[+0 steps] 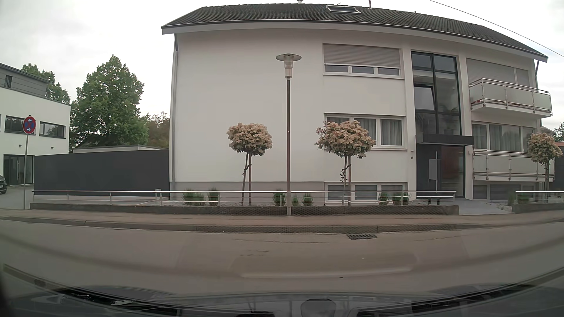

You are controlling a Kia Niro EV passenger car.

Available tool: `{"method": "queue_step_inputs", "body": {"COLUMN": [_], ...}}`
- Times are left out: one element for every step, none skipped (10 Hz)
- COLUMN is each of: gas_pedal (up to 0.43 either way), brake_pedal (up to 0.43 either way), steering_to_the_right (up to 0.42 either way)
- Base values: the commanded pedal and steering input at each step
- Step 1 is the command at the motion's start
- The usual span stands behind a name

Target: Follow the waypoints while adhering to traffic rules and regulations

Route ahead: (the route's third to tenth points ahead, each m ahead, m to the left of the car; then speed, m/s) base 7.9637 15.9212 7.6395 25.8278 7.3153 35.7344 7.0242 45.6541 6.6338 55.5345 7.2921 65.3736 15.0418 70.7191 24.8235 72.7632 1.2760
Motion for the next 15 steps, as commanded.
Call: {"method": "queue_step_inputs", "body": {"gas_pedal": [0.098, 0.118, 0.118, 0.150, 0.150, 0.150, 0.150, 0.150, 0.150, 0.150, 0.150, 0.157, 0.157, 0.157, 0.157], "brake_pedal": [0.000, 0.000, 0.000, 0.000, 0.000, 0.000, 0.000, 0.000, 0.000, 0.000, 0.000, 0.000, 0.000, 0.000, 0.000], "steering_to_the_right": [-0.525, -0.534, -0.542, -0.555, -0.579, -0.600, -0.624, -0.636, -0.652, -0.669, -0.680, -0.691, -0.696, -0.696, -0.696]}}
